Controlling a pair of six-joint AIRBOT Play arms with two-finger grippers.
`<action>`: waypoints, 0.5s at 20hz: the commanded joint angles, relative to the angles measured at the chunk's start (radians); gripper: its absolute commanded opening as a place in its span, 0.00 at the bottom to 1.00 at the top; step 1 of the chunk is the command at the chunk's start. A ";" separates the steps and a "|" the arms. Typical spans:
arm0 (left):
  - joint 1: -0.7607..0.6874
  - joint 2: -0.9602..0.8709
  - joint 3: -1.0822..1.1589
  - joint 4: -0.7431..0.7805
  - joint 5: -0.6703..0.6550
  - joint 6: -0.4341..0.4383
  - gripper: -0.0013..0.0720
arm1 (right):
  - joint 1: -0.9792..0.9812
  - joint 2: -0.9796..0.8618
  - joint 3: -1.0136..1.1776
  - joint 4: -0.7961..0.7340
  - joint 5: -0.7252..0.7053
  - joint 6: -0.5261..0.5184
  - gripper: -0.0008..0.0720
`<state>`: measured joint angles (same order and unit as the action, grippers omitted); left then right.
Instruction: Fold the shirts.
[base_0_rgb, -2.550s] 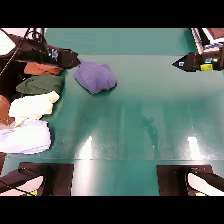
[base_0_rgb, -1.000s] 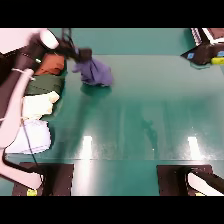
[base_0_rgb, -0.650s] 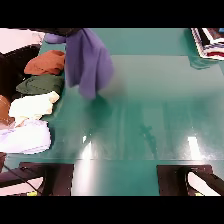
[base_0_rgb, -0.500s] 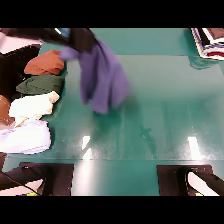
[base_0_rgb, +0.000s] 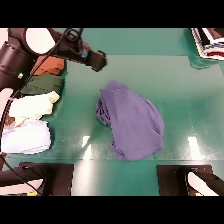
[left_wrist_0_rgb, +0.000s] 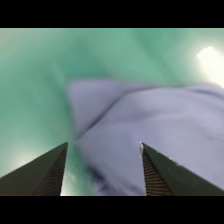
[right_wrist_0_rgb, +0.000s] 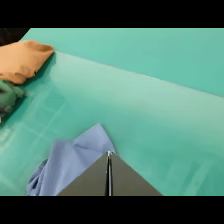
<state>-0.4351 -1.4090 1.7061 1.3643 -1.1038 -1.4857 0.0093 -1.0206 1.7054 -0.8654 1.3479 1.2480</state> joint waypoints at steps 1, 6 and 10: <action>0.156 -0.074 -0.126 -0.140 -0.055 -0.011 0.74 | 0.023 -0.005 0.001 0.000 0.014 0.001 0.03; 0.206 -0.192 -0.368 -0.291 -0.055 0.055 0.74 | 0.023 -0.031 0.001 0.002 0.018 0.002 0.03; 0.200 -0.210 -0.446 -0.378 0.000 0.124 0.74 | 0.023 -0.060 0.001 0.002 0.019 0.035 0.03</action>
<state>-0.2420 -1.5967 1.3254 1.0634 -1.1336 -1.4132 0.0307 -1.0630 1.7054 -0.8646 1.3647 1.2671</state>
